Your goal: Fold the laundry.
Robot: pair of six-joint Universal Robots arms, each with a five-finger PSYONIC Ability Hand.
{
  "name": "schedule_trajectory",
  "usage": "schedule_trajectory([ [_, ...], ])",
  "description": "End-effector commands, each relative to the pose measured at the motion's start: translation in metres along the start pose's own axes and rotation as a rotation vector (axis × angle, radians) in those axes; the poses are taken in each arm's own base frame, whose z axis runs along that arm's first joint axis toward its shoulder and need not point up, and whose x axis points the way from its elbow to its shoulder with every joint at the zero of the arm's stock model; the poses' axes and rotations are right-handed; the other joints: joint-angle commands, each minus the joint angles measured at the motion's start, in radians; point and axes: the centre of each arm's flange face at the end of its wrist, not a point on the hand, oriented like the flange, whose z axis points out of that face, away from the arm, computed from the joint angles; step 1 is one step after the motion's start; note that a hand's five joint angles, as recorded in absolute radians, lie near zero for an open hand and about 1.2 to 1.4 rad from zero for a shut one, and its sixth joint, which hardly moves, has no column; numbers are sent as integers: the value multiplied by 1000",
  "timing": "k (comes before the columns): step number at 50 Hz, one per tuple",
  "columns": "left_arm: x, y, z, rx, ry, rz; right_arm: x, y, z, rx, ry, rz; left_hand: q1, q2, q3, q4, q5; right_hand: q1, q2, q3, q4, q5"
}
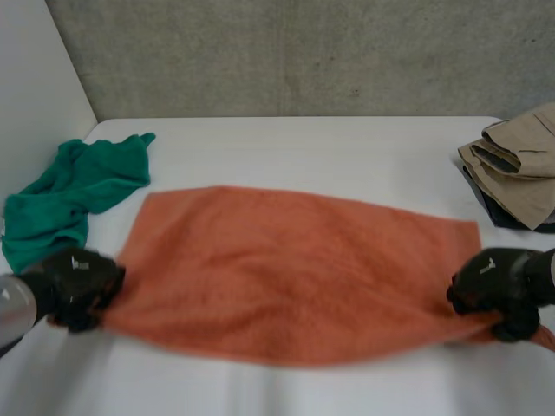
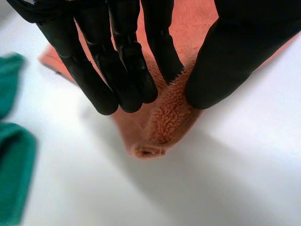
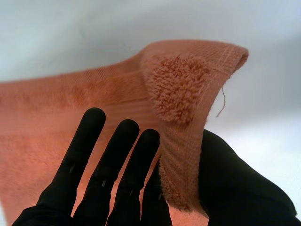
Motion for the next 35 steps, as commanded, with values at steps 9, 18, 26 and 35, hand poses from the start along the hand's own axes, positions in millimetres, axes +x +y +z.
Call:
schedule_trajectory([
  [9,-29,-32,55,75,-149,68,61,-3,47,62,267,93,238,201,209,200,245,265,220,207,197,231],
  [18,-61,-78,115,241,-303,117,94,-20,83,224,476,119,238,201,209,200,245,265,220,207,197,231],
  [26,-69,-93,165,257,-363,147,101,-22,116,208,540,79,238,201,209,200,245,265,220,207,197,231],
  [35,-71,-108,185,322,-394,160,108,-29,135,255,598,49,238,201,209,200,245,265,220,207,197,231],
])
